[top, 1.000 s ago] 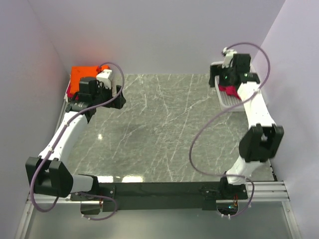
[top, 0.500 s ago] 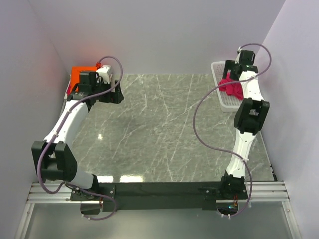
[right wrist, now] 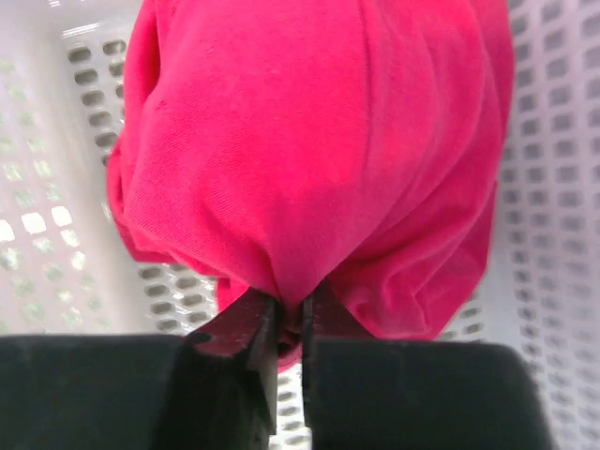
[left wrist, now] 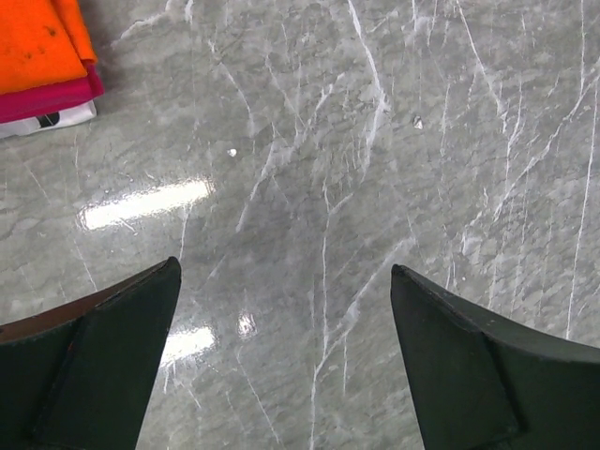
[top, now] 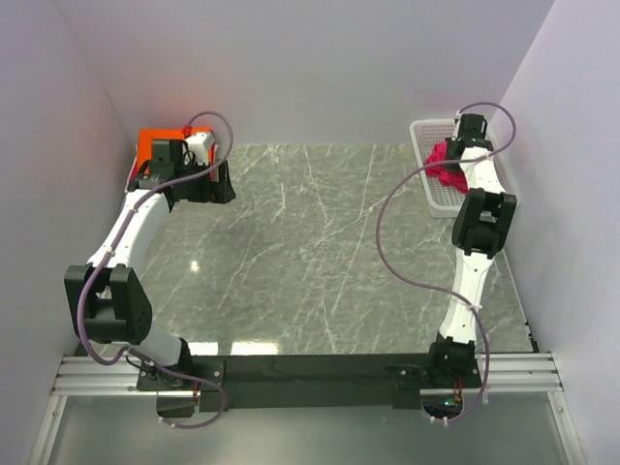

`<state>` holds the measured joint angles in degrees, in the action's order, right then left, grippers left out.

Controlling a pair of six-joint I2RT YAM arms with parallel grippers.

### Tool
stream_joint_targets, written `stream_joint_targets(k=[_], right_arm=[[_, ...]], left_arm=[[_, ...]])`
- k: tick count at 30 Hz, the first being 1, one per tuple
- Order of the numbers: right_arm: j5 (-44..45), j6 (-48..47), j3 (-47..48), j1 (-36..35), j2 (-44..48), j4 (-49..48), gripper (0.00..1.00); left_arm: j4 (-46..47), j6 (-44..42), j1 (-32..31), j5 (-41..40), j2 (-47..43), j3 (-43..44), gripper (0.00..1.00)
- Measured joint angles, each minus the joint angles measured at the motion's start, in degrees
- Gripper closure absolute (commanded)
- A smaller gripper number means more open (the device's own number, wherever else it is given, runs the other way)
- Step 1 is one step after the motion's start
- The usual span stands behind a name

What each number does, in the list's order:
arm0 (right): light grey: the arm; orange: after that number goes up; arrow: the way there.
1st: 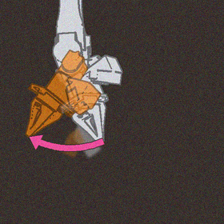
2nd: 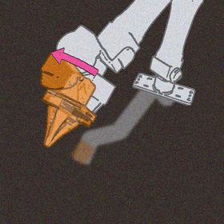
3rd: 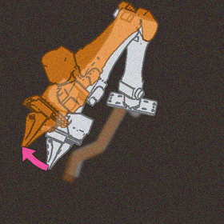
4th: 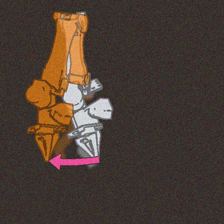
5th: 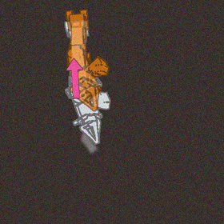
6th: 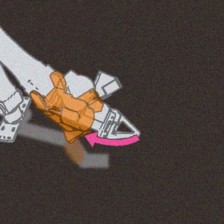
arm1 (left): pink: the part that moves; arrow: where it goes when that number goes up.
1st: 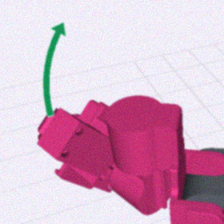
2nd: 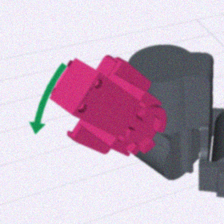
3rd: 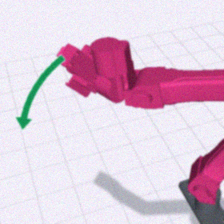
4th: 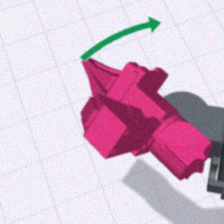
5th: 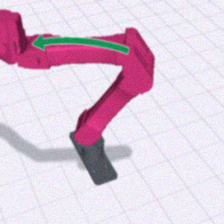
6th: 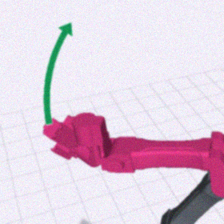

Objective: Fold and stack the t-shirts
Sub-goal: Grab the tshirt from the pile, then move the tshirt to the center of the board

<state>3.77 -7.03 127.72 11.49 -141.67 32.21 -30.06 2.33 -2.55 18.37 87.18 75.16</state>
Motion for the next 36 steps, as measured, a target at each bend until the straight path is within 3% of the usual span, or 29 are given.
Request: stream_joint_targets(k=[7, 12, 17, 23, 28, 36], right_arm=[[-3.13, -0.24, -1.79, 0.68, 5.86, 2.29, 1.00], [-8.07, 0.63, -6.86, 0.02, 21.40, 4.50, 1.00], [-13.55, 1.44, -5.84, -2.29, 37.55, 5.92, 1.00], [-19.96, -1.40, -5.66, -10.78, 51.21, 7.91, 1.00], [-22.10, -6.10, -14.19, -21.16, 61.77, 8.66, 1.00], [-19.96, -7.08, -11.78, -29.53, 65.29, 7.15, 1.00]], left_arm=[[-1.29, 0.35, 1.38, 1.51, 0.81, 2.25, 0.01], [-1.73, 0.85, 6.80, 6.82, 0.81, 2.34, 0.01], [-1.95, 2.01, 13.03, 12.96, 0.28, 2.34, 0.01], [-2.32, 1.16, 14.97, 17.42, -3.37, 2.34, 0.01], [-2.71, -3.13, 15.23, 19.87, -8.57, 1.90, 0.01], [-0.98, -4.76, 17.05, 24.70, -15.67, -0.57, 0.01]])
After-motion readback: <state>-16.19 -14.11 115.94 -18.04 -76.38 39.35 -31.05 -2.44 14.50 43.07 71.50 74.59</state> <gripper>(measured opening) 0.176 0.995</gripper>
